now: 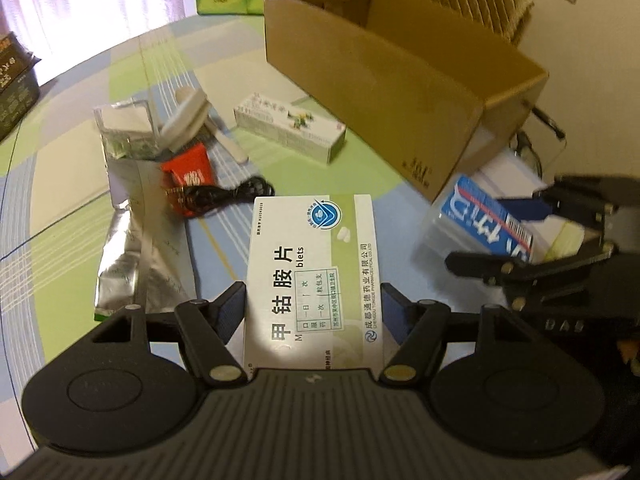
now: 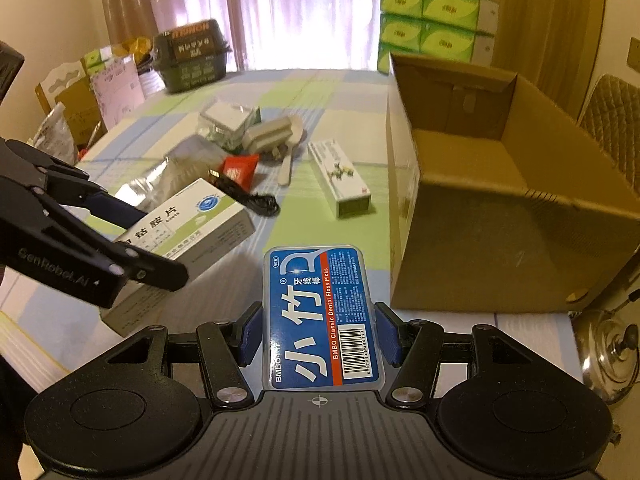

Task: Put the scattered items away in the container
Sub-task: 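Grasp the white medicine box with the left tool while the right tool holds the floss box, then carry both boxes to the cardboard box and release them inside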

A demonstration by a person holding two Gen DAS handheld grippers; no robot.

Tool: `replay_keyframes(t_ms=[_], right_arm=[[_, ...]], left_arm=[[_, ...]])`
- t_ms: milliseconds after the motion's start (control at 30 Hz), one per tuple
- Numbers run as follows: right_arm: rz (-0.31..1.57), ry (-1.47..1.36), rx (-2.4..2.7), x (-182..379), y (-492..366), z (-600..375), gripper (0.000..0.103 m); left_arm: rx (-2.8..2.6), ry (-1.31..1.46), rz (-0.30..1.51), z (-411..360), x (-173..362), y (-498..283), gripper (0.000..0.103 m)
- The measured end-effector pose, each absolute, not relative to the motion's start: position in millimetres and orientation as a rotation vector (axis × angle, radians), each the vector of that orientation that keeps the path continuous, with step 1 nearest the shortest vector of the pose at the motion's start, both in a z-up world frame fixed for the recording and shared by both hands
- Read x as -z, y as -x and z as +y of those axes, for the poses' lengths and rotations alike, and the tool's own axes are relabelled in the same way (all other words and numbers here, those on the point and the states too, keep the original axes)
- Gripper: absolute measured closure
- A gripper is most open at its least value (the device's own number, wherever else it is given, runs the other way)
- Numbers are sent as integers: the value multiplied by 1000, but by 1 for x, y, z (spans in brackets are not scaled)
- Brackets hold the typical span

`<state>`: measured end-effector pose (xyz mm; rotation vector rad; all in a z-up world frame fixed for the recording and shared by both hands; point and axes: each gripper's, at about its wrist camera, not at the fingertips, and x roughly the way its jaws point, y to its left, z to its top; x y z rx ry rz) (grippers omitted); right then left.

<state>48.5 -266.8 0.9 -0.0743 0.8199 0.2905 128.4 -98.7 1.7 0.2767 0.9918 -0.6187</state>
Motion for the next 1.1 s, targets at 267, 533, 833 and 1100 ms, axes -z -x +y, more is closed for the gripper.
replay_keyframes(t_ms=[267, 533, 833, 1100], right_arm=[[719, 87, -253, -40, -43, -279, 43], [617, 86, -203, -80, -40, -306, 43], [544, 90, -140, -111, -77, -348, 43], [550, 93, -95, -114, -123, -384, 43]], left_arm=[[641, -258, 912, -122, -45, -128, 36], [686, -266, 832, -155, -83, -126, 36], [723, -268, 783, -209, -114, -147, 36], [706, -162, 811, -248, -118, -181, 36]])
